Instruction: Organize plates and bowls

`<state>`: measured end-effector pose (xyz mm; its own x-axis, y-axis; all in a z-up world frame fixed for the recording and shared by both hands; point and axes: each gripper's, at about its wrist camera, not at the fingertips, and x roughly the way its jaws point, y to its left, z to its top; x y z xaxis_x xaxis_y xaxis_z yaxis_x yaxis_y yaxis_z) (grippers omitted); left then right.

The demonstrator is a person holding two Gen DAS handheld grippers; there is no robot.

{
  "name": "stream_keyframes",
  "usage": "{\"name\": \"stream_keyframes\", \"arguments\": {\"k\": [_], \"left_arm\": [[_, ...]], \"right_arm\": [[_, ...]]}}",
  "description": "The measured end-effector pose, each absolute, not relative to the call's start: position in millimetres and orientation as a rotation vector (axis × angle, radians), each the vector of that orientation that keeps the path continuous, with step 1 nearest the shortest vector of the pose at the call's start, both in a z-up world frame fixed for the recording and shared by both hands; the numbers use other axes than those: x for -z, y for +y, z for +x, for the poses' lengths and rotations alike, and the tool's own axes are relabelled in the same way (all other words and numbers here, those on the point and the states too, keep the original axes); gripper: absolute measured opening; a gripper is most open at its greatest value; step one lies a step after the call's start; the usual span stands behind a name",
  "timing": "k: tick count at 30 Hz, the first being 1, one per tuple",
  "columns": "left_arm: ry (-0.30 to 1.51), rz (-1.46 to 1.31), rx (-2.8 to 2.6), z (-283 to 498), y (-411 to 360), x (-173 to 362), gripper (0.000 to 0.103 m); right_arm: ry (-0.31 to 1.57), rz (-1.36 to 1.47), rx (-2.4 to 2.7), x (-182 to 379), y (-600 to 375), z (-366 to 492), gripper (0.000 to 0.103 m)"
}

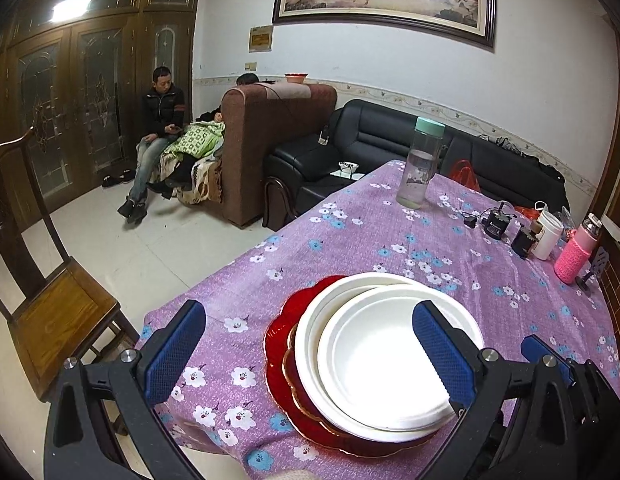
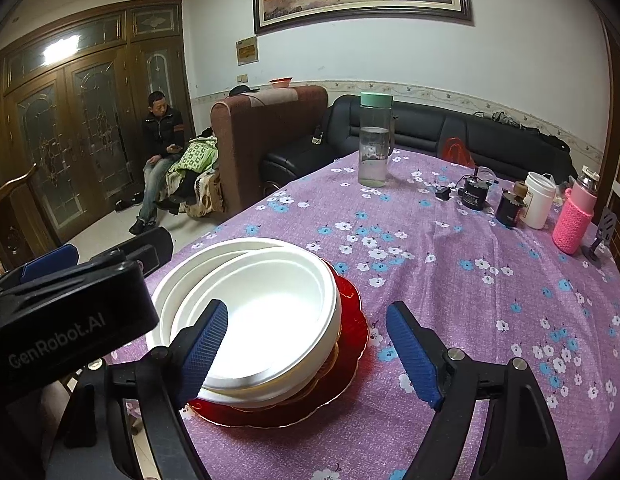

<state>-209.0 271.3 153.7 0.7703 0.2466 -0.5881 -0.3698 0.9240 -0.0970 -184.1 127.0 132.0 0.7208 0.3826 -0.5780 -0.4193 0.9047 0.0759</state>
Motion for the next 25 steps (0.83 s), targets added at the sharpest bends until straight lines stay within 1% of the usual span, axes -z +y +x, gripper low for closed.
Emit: {"name": "stream_keyframes", "arguments": {"k": [25], "left_arm": [[0.615,-0.184,-0.366,-200.7,273.6,-150.2,0.103]], "right_arm": [[0.643,-0.086,-0.465,-128.1,145.4,-181.0,0.086]]}}
